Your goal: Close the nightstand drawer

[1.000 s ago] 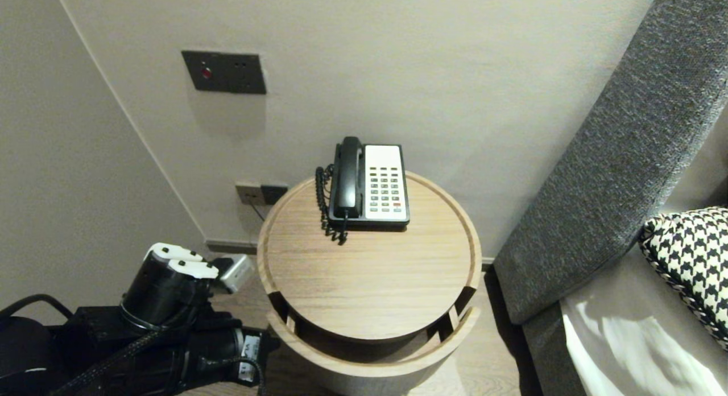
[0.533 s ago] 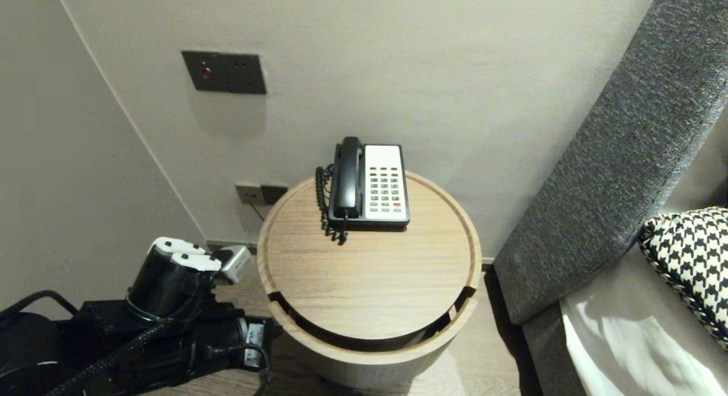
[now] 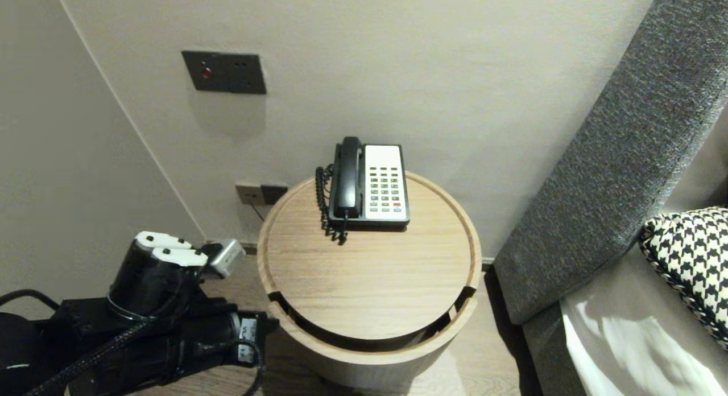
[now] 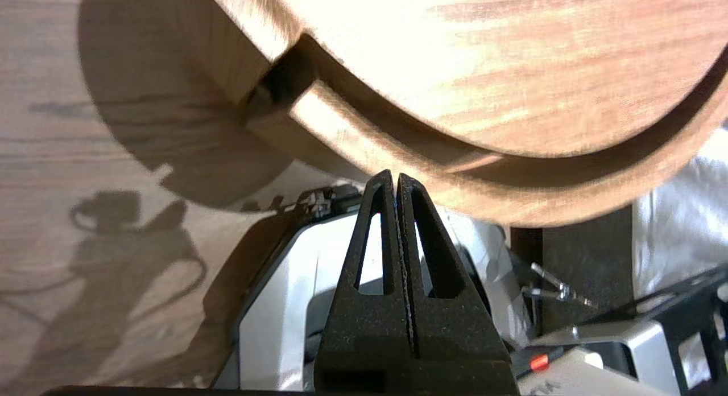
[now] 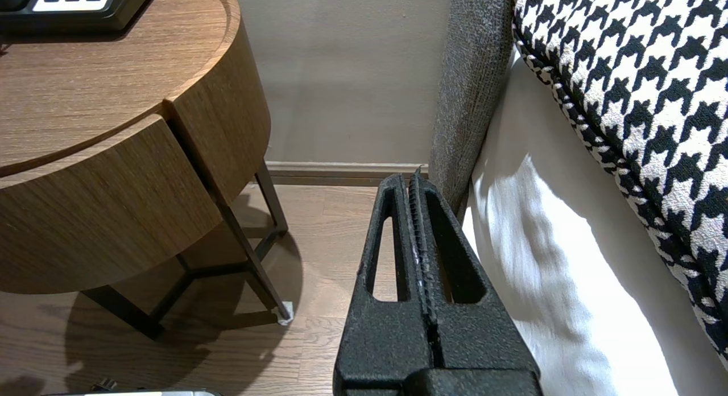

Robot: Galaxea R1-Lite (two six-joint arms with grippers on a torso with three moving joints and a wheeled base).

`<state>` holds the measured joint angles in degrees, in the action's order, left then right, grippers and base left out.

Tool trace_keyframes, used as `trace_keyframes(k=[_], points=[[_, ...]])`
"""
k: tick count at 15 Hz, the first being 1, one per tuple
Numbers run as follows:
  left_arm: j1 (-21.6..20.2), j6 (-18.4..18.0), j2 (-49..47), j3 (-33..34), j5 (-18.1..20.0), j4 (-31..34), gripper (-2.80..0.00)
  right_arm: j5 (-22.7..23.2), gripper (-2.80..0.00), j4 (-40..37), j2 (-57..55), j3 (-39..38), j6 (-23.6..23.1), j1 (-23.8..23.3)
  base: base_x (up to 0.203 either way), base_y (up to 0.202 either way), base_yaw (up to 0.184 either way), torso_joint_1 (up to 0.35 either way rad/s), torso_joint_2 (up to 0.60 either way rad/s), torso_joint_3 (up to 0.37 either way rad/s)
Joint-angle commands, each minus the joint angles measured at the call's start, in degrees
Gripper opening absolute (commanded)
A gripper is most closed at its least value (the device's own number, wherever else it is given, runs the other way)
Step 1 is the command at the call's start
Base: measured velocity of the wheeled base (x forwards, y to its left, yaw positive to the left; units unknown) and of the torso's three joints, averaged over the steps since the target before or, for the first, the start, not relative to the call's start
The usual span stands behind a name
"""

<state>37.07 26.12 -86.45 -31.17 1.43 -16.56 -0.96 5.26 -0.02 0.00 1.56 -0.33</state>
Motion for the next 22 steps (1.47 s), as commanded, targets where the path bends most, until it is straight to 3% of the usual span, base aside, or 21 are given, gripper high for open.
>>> trace_keyframes(k=[1, 7, 22], points=[[0.1, 0.0, 1.8, 0.9, 0.5, 0.9, -2.8, 0.0, -2.8, 0.1, 0.0, -2.3, 0.0, 0.0, 0.0, 0.0, 0.0, 0.0, 0.0, 0.0], [2.4, -0.3, 0.1, 2.6, 3.0, 4.4, -2.8, 0.0, -2.8, 0.0, 0.0, -2.3, 0.0, 0.0, 0.0, 0.0, 0.0, 0.0, 0.0, 0.0], [2.6, 0.2, -7.8, -2.8, 2.2, 1.7, -2.8, 0.0, -2.8, 0.0, 0.0, -2.3, 0.0, 0.0, 0.0, 0.0, 0.0, 0.0, 0.0, 0.0]])
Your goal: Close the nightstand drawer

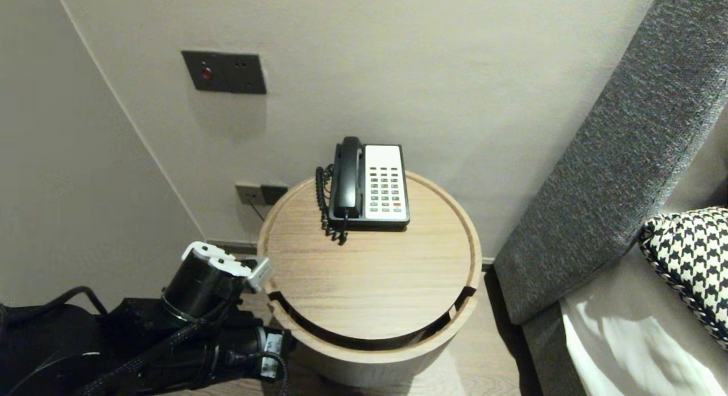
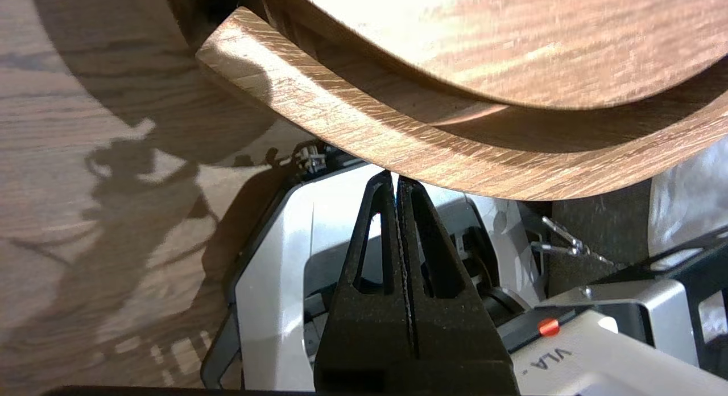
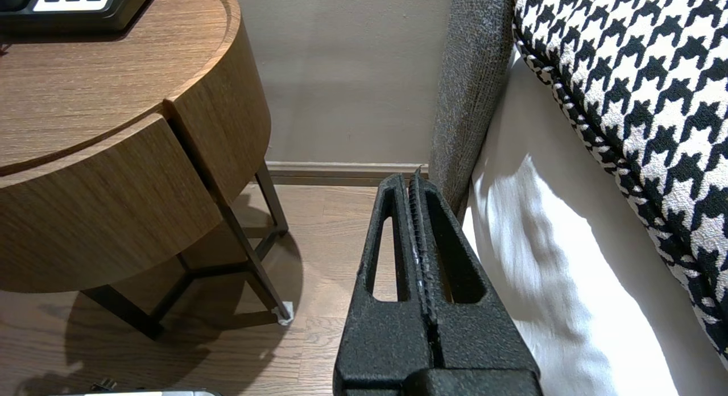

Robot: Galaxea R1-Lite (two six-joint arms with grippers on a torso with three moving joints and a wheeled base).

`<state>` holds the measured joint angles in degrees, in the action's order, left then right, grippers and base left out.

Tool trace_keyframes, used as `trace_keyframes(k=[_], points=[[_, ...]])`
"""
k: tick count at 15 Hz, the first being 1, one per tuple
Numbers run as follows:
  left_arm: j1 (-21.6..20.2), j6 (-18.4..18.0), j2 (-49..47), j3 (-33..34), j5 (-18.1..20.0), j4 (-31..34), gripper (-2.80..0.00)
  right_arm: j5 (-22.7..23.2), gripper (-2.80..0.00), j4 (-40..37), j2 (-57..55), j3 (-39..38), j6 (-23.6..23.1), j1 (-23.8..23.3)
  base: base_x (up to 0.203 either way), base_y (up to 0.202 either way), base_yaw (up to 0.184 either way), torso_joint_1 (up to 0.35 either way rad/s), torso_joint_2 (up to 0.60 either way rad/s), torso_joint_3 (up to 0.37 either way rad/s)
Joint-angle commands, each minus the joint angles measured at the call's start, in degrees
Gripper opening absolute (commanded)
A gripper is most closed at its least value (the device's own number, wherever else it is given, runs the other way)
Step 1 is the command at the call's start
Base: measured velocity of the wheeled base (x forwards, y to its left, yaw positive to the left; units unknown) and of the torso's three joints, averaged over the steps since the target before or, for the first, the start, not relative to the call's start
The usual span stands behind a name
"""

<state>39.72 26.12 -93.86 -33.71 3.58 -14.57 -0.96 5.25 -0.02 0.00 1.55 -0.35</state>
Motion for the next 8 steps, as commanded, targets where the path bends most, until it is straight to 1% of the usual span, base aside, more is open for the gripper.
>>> trace_keyframes(k=[1, 4, 8], points=[[-0.2, 0.2, -0.4, -0.6, 0.0, -0.3, -2.8, 0.0, -2.8, 0.0, 0.0, -2.3, 0.0, 0.0, 0.0, 0.0, 0.0, 0.0, 0.0, 0.0], [-0.7, 0.2, -0.5, -2.2, -0.1, -0.3, -2.8, 0.0, -2.8, 0.1, -0.1, -2.3, 0.0, 0.0, 0.0, 0.0, 0.0, 0.0, 0.0, 0.0], [-0.8, 0.2, -0.4, -2.3, -1.7, -0.3, -2.8, 0.0, -2.8, 0.0, -0.1, -2.3, 0.0, 0.0, 0.0, 0.0, 0.0, 0.0, 0.0, 0.0]])
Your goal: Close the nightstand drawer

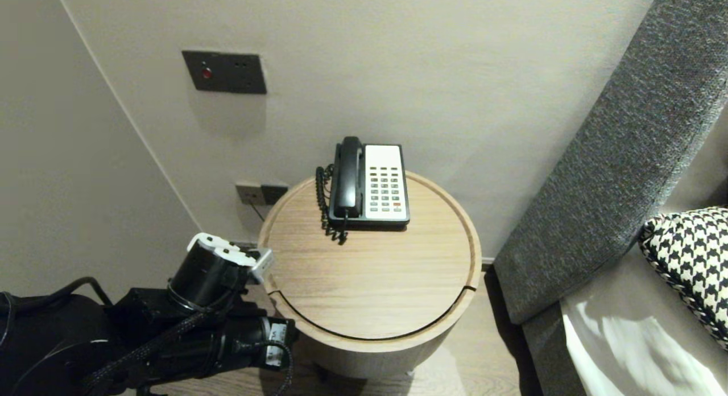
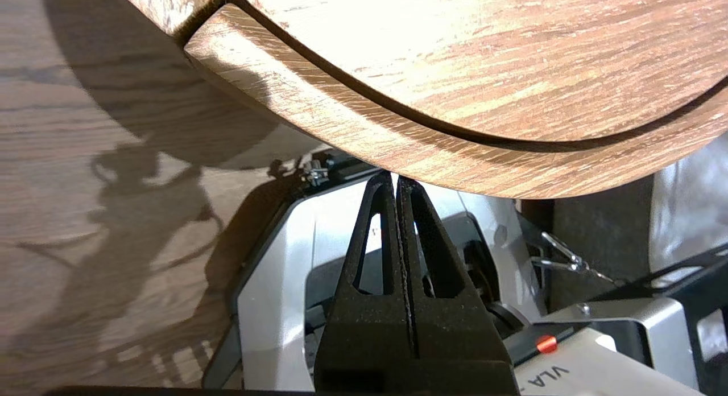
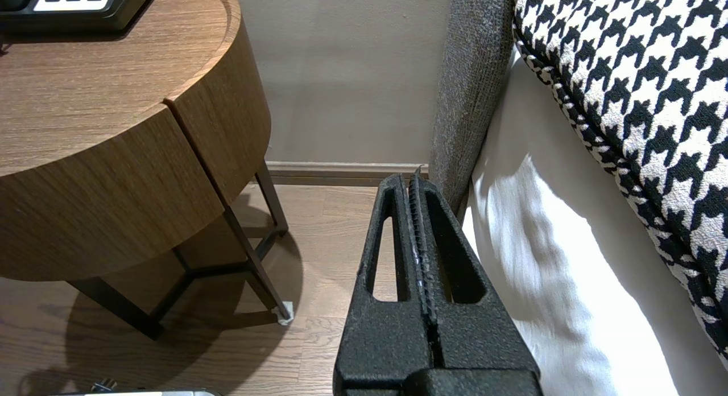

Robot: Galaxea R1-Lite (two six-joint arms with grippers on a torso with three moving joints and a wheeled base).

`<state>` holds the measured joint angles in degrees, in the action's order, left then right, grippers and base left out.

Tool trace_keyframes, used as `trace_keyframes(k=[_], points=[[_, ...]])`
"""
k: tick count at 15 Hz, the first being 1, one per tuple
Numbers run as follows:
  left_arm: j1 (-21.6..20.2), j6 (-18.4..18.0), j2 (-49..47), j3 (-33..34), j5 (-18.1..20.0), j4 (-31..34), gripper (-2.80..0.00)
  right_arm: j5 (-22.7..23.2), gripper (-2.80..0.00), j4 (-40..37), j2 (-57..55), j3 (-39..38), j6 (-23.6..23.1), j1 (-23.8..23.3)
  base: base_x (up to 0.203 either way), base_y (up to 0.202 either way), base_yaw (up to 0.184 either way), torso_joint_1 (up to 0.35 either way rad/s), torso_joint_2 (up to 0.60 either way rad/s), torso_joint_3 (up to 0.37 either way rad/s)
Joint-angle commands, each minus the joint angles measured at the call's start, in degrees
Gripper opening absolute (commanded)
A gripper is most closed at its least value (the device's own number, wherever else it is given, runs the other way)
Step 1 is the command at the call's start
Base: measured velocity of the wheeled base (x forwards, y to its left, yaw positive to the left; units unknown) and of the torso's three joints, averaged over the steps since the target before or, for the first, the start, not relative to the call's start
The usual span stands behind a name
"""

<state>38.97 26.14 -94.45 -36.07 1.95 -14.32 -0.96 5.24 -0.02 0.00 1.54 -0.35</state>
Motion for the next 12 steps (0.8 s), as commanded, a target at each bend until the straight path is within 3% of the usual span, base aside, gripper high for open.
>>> trace_keyframes(k=[1, 9, 12], points=[[0.0, 0.2, 0.5, 0.4, -0.1, -0.5, -2.8, 0.0, -2.8, 0.0, 0.0, -2.3, 0.0, 0.0, 0.0, 0.0, 0.0, 0.0, 0.0, 0.0], [0.6, -0.2, 6.3, 8.5, 0.7, -0.4, -2.8, 0.0, -2.8, 0.1, 0.0, -2.3, 0.0, 0.0, 0.0, 0.0, 0.0, 0.0, 0.0, 0.0], [-3.3, -0.8, 10.6, 12.5, -0.4, -0.6, -2.8, 0.0, -2.8, 0.1, 0.0, -2.3, 0.0, 0.0, 0.0, 0.0, 0.0, 0.0, 0.0, 0.0]])
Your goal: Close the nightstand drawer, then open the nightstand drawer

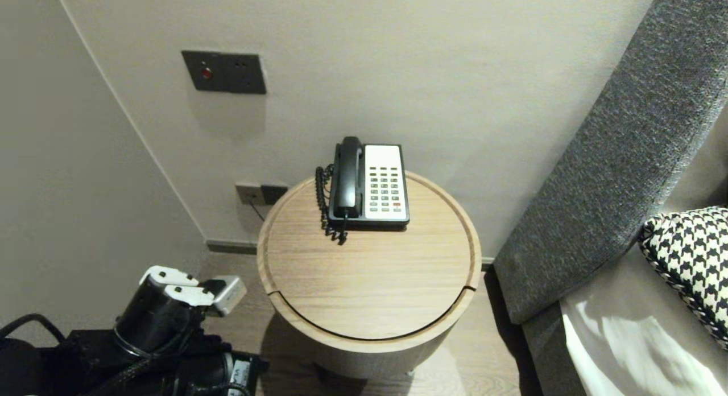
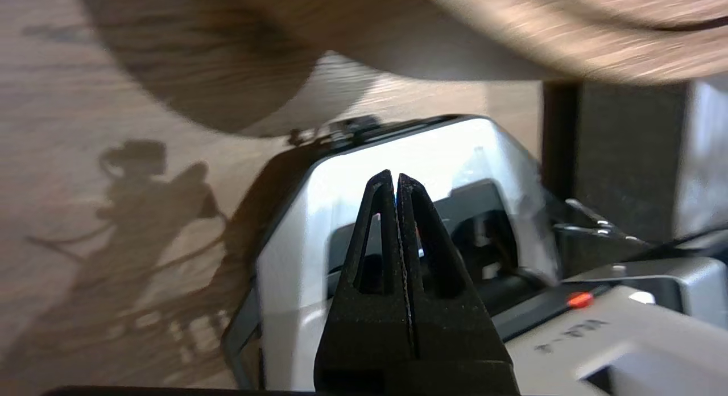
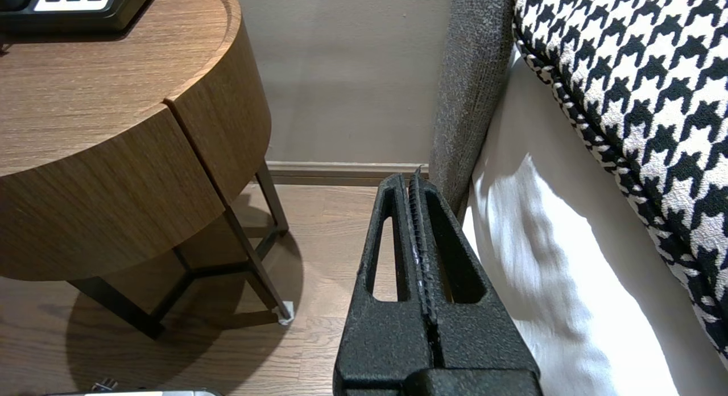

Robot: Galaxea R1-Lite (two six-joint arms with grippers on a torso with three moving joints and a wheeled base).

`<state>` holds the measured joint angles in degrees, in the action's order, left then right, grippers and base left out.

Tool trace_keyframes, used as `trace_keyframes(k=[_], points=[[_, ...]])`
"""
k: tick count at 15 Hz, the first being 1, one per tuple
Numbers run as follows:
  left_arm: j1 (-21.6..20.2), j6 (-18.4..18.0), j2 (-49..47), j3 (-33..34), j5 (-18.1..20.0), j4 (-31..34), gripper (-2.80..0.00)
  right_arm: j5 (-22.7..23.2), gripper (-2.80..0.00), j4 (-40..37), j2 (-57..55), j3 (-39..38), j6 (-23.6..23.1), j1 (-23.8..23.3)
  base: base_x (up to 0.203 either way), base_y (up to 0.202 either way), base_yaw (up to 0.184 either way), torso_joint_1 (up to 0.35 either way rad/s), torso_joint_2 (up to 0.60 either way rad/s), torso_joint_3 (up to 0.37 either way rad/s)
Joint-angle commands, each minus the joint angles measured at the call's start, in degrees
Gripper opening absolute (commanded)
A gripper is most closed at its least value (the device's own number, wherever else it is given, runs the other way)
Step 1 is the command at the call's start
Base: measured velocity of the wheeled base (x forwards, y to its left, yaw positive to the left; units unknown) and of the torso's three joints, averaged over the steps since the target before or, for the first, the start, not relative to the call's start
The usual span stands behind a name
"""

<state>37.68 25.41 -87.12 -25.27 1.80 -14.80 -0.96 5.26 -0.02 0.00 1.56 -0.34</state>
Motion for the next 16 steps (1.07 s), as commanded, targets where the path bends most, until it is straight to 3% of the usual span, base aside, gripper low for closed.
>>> trace_keyframes(k=[1, 6, 9, 12, 16], points=[[-4.3, -0.6, 5.0, 2.5, -1.0, -0.2, -2.8, 0.0, -2.8, 0.0, 0.0, -2.3, 0.0, 0.0, 0.0, 0.0, 0.0, 0.0, 0.0, 0.0], [-13.7, -5.8, 15.4, 3.0, -7.4, -0.4, -2.8, 0.0, -2.8, 0.1, 0.0, -2.3, 0.0, 0.0, 0.0, 0.0, 0.0, 0.0, 0.0, 0.0], [-20.4, -9.7, 22.3, 2.9, -8.9, 0.1, -2.8, 0.0, -2.8, 0.0, -0.1, -2.3, 0.0, 0.0, 0.0, 0.0, 0.0, 0.0, 0.0, 0.0], [-26.5, -12.4, 33.4, 4.7, -7.6, 2.1, -2.8, 0.0, -2.8, 0.0, -0.1, -2.3, 0.0, 0.0, 0.0, 0.0, 0.0, 0.0, 0.0, 0.0], [-35.9, -14.9, 50.8, 5.9, -3.1, 14.8, -2.8, 0.0, -2.8, 0.1, -0.1, -2.3, 0.0, 0.0, 0.0, 0.0, 0.0, 0.0, 0.0, 0.0]])
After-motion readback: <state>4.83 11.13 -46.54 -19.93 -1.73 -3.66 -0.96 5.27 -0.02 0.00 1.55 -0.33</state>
